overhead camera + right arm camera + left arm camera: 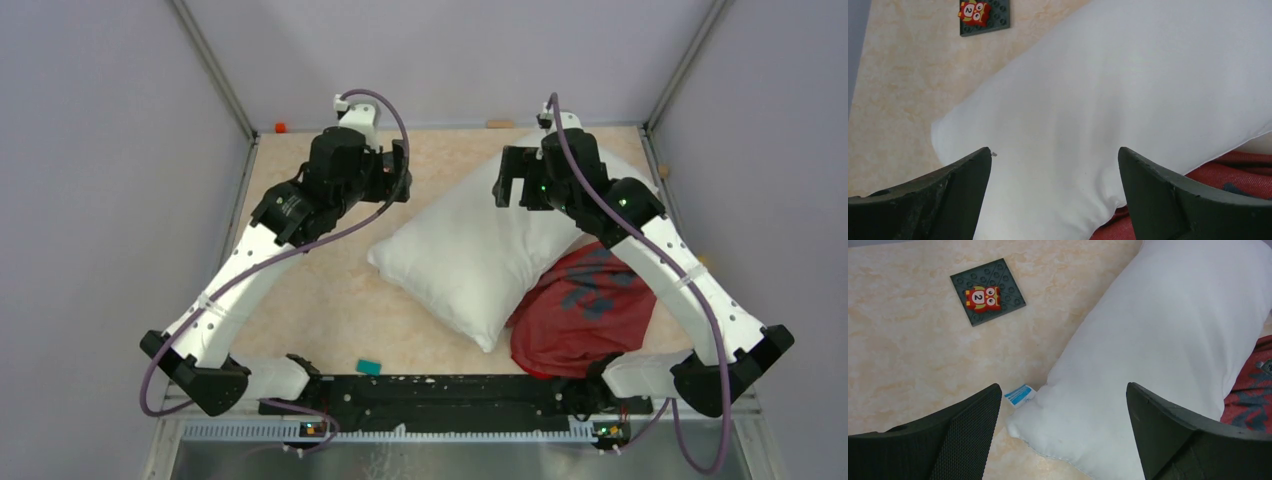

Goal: Put the pillow into the pillowcase

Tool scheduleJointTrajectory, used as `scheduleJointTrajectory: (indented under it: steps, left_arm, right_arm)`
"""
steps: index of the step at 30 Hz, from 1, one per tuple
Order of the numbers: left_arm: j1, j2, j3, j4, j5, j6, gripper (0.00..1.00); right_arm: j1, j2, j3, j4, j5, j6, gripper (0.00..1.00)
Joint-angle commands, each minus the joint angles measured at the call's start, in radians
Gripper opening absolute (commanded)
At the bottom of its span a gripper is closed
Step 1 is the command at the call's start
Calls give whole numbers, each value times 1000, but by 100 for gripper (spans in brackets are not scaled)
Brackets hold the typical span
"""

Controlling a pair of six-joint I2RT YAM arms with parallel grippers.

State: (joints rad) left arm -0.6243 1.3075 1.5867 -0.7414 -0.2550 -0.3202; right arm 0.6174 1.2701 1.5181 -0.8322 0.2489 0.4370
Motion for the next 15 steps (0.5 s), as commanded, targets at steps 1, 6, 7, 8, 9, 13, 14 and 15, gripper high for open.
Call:
scheduleJointTrajectory:
  steps: [1,6,7,8,9,13,14,15]
  left_arm:
    - [4,-59,-30,56,-14,-9,99]
    - [4,-49,-46,53,21,-22,99]
    - [4,-49,-64,64,33,-28,99]
    - [4,-50,-78,78,55,-29,99]
    - [3,-48,-88,91,79,-27,99]
    - [-3,-20,-137,133,161,-60,99]
    - [-11,-10,-152,151,179,-69,99]
    - [-22,4,-169,169,190,-75,99]
  right_arm:
    - [-1,-40,7,2,32,-19,96]
    - [-1,-47,1,-12,53,-23,96]
    - [-1,-49,-3,-13,58,-24,96]
    - [-1,-50,-5,-15,62,-24,96]
    - [-1,-51,-7,-17,68,-24,96]
    - [-1,-56,-23,-19,82,-24,96]
    - [-1,-53,-27,-21,95,-24,96]
    - [-1,-46,-31,-28,113,-23,96]
